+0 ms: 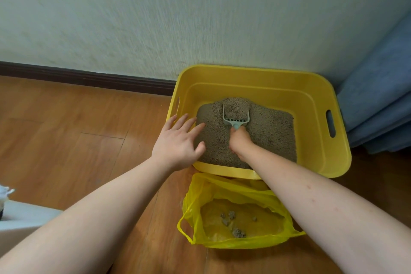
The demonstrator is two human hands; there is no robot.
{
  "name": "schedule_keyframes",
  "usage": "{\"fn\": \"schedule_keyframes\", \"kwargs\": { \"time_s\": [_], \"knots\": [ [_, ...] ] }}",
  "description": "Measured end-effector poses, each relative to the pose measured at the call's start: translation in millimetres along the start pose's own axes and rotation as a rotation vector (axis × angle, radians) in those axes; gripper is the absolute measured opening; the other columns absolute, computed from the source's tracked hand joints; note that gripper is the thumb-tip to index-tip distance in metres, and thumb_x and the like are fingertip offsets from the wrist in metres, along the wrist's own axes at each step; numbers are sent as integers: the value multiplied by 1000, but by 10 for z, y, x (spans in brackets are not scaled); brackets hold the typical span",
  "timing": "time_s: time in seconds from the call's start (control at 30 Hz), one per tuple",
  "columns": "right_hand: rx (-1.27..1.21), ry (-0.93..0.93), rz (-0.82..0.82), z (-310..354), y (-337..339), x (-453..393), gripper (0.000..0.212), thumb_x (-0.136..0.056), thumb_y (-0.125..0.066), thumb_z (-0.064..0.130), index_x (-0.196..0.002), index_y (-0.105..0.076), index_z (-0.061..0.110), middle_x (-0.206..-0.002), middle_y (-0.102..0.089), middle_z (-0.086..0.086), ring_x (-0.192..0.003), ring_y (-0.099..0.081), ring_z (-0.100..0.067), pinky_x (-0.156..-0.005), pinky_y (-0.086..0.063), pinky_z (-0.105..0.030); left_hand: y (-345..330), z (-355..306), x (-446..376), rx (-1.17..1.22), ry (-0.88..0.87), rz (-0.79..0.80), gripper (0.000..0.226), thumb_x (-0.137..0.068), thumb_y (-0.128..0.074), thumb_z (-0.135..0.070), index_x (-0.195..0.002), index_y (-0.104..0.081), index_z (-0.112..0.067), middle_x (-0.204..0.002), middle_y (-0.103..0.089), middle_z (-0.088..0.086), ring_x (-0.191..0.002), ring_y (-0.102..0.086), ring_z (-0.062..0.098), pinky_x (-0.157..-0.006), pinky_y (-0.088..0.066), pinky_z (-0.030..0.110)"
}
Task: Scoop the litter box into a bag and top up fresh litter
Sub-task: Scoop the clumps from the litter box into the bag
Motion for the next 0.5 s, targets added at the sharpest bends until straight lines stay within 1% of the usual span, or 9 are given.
{"fn": "schedule_keyframes", "kwargs": {
  "time_s": [0.07, 0.1, 0.17, 0.23, 0.27, 0.37, 0.43, 0.5],
  "knots": [
    [-9, -20, -23, -11, -10, 32, 36, -103, -31, 27, -125, -42, 1, -101, -52, -17, -86, -50, -26, -75, -45, -39, -3, 2, 0, 5, 3, -4, 62, -95, -23, -57, -151, -28, -32, -159, -28, -1, -149, -11, 19, -121, -2, 44],
    [-17, -30, -20, -25, -8, 47, 36, -104, -30, 30, -125, -42, 4, -103, -56, -19, -84, -51, -26, -72, -43, -37, -3, 2, -2, 6, 4, -4, 62, -95, -23, -56, -151, -28, -32, -159, -28, -1, -149, -11, 19, -121, -2, 44],
    [-31, -30, -23, -50, 4, 70, 35, -104, -30, 32, -127, -41, 7, -107, -57, -19, -84, -52, -26, -71, -42, -36, -2, 1, -7, 3, 3, -2, 63, -94, -21, -57, -151, -27, -32, -159, -28, -1, -149, -11, 19, -121, -3, 44],
    [-28, -22, -7, -76, 37, 165, 35, -104, -30, 31, -128, -39, 8, -101, -56, -17, -80, -51, -25, -69, -42, -36, -3, 3, -10, 0, -1, 2, 65, -93, -18, -58, -151, -27, -32, -159, -28, -1, -149, -11, 19, -121, -3, 44],
    [-18, -12, -4, -90, 66, 224, 34, -104, -30, 31, -128, -39, 8, -95, -55, -17, -75, -51, -25, -66, -42, -35, -4, 4, -7, 1, -2, 5, 66, -92, -16, -58, -151, -27, -32, -159, -28, -1, -149, -11, 19, -121, -4, 44],
    [16, 3, 33, -121, 150, 427, 30, -104, -30, 29, -125, -39, 9, -80, -50, -12, -58, -46, -19, -48, -39, -28, -5, 12, -7, 15, -5, 5, 68, -90, -13, -59, -151, -27, -32, -159, -28, -1, -149, -12, 20, -121, -4, 45],
    [35, -2, 73, -159, 194, 583, 30, -104, -32, 27, -126, -38, 8, -80, -48, -10, -55, -45, -17, -42, -36, -27, -9, 12, -3, 12, -12, 11, 68, -91, -14, -59, -151, -27, -31, -159, -27, -1, -149, -11, 20, -121, -4, 45],
    [56, 24, 84, -182, 246, 728, 31, -104, -32, 27, -123, -39, 4, -83, -48, -10, -56, -45, -17, -43, -36, -28, -6, 12, 1, 9, -14, 13, 68, -91, -14, -59, -151, -27, -31, -159, -27, 0, -149, -11, 20, -121, -3, 45]
  ]
}}
Point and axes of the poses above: each hand's wrist, its own x-axis away from the middle knuckle, its own y-axis out of the back of the hand, z = x × y, the point moved 6 cm from there along -x, towards the middle knuckle
